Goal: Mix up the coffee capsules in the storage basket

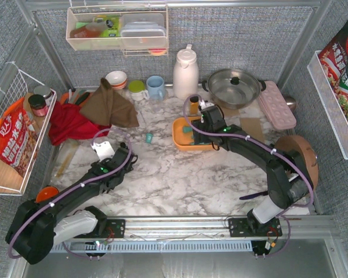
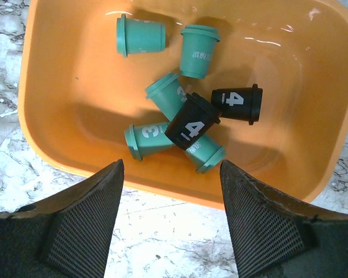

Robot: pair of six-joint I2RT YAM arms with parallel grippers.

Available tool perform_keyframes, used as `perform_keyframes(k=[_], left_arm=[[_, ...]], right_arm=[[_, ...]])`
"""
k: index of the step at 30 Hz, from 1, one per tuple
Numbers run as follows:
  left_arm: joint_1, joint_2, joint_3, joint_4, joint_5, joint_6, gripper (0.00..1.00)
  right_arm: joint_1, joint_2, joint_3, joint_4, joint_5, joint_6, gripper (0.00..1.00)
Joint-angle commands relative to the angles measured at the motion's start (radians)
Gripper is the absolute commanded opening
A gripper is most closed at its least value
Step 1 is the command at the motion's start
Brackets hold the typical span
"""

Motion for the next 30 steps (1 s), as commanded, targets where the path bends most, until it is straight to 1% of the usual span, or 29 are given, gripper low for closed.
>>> perform_keyframes(k=[1,7,10,18,27,30], left_arm=[[0.011,0.018,-0.029,0.037,0.052,0.033,0.96],[0.027,0.049,-0.054,0.211,0.165,0.217,0.90],[0.040,0.092,-0.043,0.233,0.190,0.278,0.88],[0.099,0.184,-0.002,0.224,0.224,0.293,0.82],[0.131,0.269,0.043,0.210,0.227,0.325,0.65],[0.131,0.291,0.056,0.198,0.226,0.324,0.62]], right_arm=[[0.001,0.000,0.009,0.023,-0.025,-0.002,0.71],[0.001,-0.003,0.014,0.014,-0.050,-0.003,0.71],[0.001,-0.006,0.017,0.008,-0.054,-0.006,0.71],[0.001,-0.009,0.022,-0.002,-0.062,-0.014,0.71],[-0.001,0.003,0.030,-0.011,-0.071,-0.017,0.71],[-0.001,0.006,0.031,-0.012,-0.072,-0.017,0.71]])
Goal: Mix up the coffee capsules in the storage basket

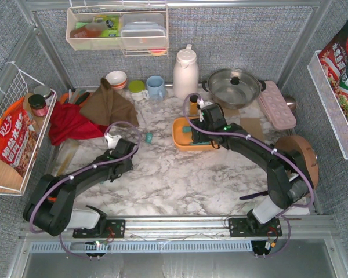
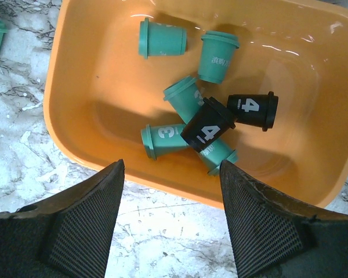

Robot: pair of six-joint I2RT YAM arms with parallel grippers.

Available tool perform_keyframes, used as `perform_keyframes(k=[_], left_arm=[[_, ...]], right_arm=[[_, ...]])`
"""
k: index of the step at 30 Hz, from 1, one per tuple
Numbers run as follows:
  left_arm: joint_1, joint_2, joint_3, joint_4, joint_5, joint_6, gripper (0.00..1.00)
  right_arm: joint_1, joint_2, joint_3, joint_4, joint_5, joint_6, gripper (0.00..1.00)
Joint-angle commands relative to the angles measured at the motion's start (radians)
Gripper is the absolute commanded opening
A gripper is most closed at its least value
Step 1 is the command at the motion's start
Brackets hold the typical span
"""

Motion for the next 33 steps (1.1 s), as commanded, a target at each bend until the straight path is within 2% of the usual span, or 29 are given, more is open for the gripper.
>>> perform_keyframes(k=[1,11,17,20,25,30,33], left_arm=[[0.003,0.025,0.020,-0.010,0.002,0.008,0.61],[0.003,0.018,0.097,-0.088,0.064,0.036,0.48],[0.002,-0.082,0.130,-0.062,0.160,0.078,0.47],[-0.009,-0.150,0.124,0.056,0.260,0.140,0.47],[-0.056,-0.222,0.064,0.390,0.405,0.253,0.47],[-0.113,-0.177,0.060,0.649,0.528,0.397,0.48],[-0.143,-0.128,0.041,0.830,0.656,0.494,0.48]], right_arm=[[0.001,0.008,0.012,-0.006,-0.010,-0.001,0.71],[0.001,-0.002,0.017,-0.014,-0.018,0.000,0.71],[0.001,-0.029,0.029,-0.040,-0.039,0.008,0.71],[0.001,-0.069,0.032,-0.046,-0.084,0.028,0.71],[0.002,-0.134,0.053,-0.078,-0.188,0.059,0.71],[0.003,-0.200,0.087,-0.129,-0.275,0.071,0.71],[0.007,-0.233,0.108,-0.147,-0.312,0.090,0.70]])
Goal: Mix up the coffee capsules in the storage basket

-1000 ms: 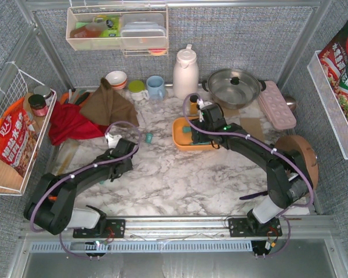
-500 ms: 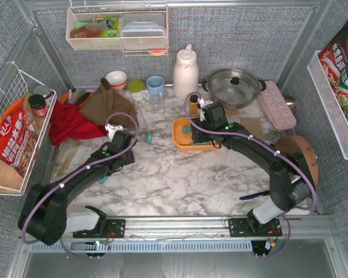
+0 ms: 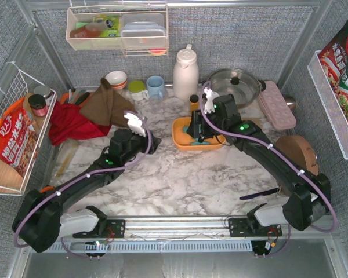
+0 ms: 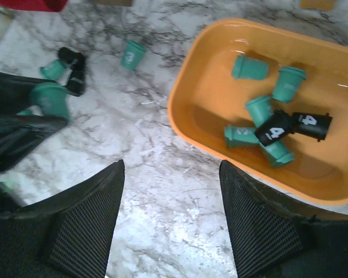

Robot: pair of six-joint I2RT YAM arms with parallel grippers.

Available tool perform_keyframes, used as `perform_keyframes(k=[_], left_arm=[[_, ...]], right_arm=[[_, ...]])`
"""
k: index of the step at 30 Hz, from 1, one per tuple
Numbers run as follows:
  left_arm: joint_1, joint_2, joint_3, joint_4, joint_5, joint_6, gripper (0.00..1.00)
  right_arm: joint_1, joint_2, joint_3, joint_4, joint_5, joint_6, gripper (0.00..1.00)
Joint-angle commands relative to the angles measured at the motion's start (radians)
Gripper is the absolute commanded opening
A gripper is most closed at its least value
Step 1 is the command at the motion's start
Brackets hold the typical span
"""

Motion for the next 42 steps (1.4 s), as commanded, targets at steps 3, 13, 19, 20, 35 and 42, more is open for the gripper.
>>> perform_keyframes(k=[3,13,19,20,35,42], left_arm=[[-0.077,0.082,-0.056,0.511,0.302,0.290,0.50],[-0.163,0.211,-0.053,0.734,0.403,0.507,0.53],[-0.177,0.217,-0.047,0.743,0.402,0.515,0.53],[-0.180,0.217,-0.046,0.743,0.399,0.514,0.53],[-0.201,0.229,-0.017,0.731,0.379,0.512,0.54],[-0.201,0.205,-0.021,0.660,0.328,0.525,0.99]], right_arm=[[0.018,-0.054,0.032,-0.035,-0.130,0.050,0.70],[0.067,-0.062,0.043,-0.037,-0.213,0.066,0.64],[0.073,-0.041,0.030,-0.037,-0.232,0.059,0.59],[0.073,-0.037,0.030,-0.038,-0.238,0.059,0.57],[0.079,-0.003,0.009,0.014,-0.279,0.097,0.43],[0.079,-0.005,0.014,0.010,-0.216,0.096,0.24]])
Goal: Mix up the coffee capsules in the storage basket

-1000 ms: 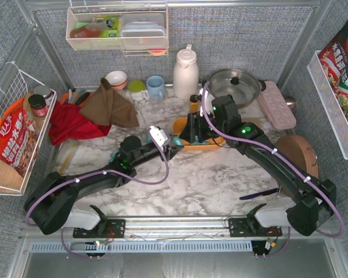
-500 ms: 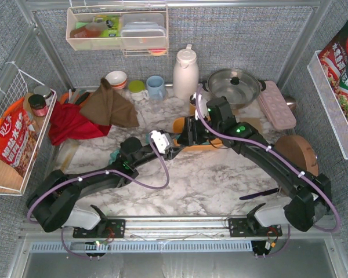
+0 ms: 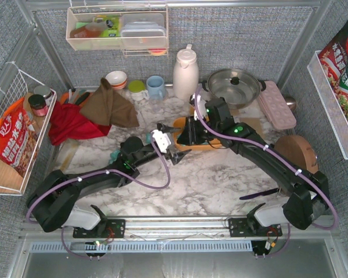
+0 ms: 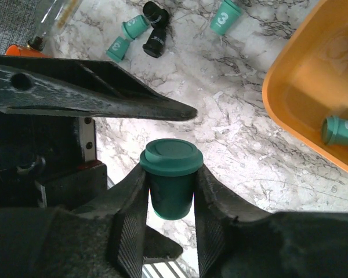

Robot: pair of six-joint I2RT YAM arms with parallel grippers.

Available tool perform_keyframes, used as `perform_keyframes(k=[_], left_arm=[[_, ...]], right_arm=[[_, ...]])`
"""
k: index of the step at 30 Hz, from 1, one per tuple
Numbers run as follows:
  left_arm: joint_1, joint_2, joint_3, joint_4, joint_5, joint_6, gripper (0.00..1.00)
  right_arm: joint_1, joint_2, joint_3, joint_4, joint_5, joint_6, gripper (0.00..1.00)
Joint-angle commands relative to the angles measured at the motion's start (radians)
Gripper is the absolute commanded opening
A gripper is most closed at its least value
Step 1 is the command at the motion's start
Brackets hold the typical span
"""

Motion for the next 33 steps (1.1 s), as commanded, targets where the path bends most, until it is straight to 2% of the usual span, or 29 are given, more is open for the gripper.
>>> perform_keyframes(k=[1,6,11,14,18,22,25,28,33], left_arm=[[0.001,-0.027,-0.006,-0.023,-0.044,0.008,0.99],[0.001,-0.101,-0.085,-0.028,-0.141,-0.048,0.99],[0.001,-0.220,-0.159,-0.150,-0.391,-0.205,0.99],[0.001,-0.287,-0.150,-0.344,-0.582,-0.332,0.99],[0.002,-0.344,-0.099,-0.655,-0.845,-0.516,0.99],[0.004,-0.377,-0.067,-0.917,-1.020,-0.678,0.99],[0.007,-0.396,-0.053,-1.109,-1.147,-0.859,0.99],[0.021,-0.413,-0.051,-1.253,-1.179,-1.004,0.99],[0.063,-0.432,-0.069,-1.379,-1.138,-1.117,0.99]], right_arm=[[0.001,0.001,0.005,0.017,0.052,-0.001,0.23],[-0.011,0.006,0.007,0.017,0.178,-0.026,0.22],[-0.020,0.065,0.010,0.022,0.488,-0.120,0.23],[-0.041,0.140,0.019,0.040,0.596,-0.166,0.30],[-0.077,0.259,0.061,0.037,0.649,-0.194,0.39],[-0.088,0.339,0.078,0.037,0.695,-0.202,0.53],[-0.089,0.357,0.075,0.044,0.736,-0.204,0.61],[-0.088,0.351,0.067,0.048,0.776,-0.215,0.65],[-0.087,0.281,0.022,0.057,0.754,-0.208,0.67]])
